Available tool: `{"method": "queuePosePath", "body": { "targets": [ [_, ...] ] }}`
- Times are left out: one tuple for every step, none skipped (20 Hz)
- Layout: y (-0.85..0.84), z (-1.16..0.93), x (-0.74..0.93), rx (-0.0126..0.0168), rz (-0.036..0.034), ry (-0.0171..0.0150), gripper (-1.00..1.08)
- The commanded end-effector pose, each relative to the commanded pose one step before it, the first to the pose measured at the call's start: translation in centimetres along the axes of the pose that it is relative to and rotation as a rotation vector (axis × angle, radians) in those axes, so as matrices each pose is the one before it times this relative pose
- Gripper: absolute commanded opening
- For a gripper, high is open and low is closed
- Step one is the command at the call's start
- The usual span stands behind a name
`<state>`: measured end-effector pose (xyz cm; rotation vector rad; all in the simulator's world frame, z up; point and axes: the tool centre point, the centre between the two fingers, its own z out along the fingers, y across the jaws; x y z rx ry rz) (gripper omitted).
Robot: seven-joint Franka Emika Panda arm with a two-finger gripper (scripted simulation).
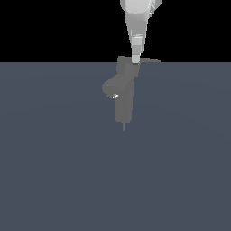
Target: Turn on the faucet by rotating a designated handle.
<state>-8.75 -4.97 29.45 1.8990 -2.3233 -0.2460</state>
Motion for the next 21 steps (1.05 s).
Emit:
{"method": "queuePosePath", "body": {
  "targets": [
    [-1.147,-0.086,1.481,0.00778,0.01211,-0.00124,-1.0],
    [-0.31,-0.011,0.391,0.00023,0.00117,-0.00012,-1.0],
    [-0.308,-0.011,0.388,0.00023,0.00117,-0.00012,-1.0],
    [-0.305,-0.012,0.386,0.00023,0.00117,-0.00012,-1.0],
    [-0.303,-0.012,0.383,0.00023,0.00117,-0.00012,-1.0],
    [-0.301,-0.012,0.381,0.00023,0.00117,-0.00013,-1.0],
    [-0.299,-0.012,0.378,0.00023,0.00117,-0.00013,-1.0],
    [-0.298,-0.01,0.365,0.00019,0.00095,-0.00011,-1.0],
    [-0.294,-0.012,0.373,0.00023,0.00117,-0.00013,-1.0],
    [-0.292,-0.012,0.37,0.00023,0.00117,-0.00014,-1.0],
    [-0.292,-0.01,0.357,0.00019,0.00095,-0.00012,-1.0],
    [-0.288,-0.012,0.365,0.00023,0.00117,-0.00015,-1.0],
    [-0.286,-0.012,0.363,0.00023,0.00116,-0.00015,-1.0],
    [-0.285,-0.011,0.349,0.00019,0.00095,-0.00013,-1.0],
    [-0.281,-0.013,0.357,0.00023,0.00116,-0.00016,-1.0],
    [-0.281,-0.011,0.344,0.00019,0.00095,-0.00014,-1.0],
    [-0.279,-0.011,0.341,0.00019,0.00095,-0.00014,-1.0],
    [-0.275,-0.013,0.349,0.00023,0.00116,-0.00018,-1.0],
    [-0.275,-0.012,0.335,0.00018,0.00095,-0.00016,-1.0],
    [-0.272,-0.012,0.331,0.00018,0.00094,-0.00017,-1.0],
    [0.0,0.0,0.0,0.0,0.0,0.0,-1.0]
  ]
}}
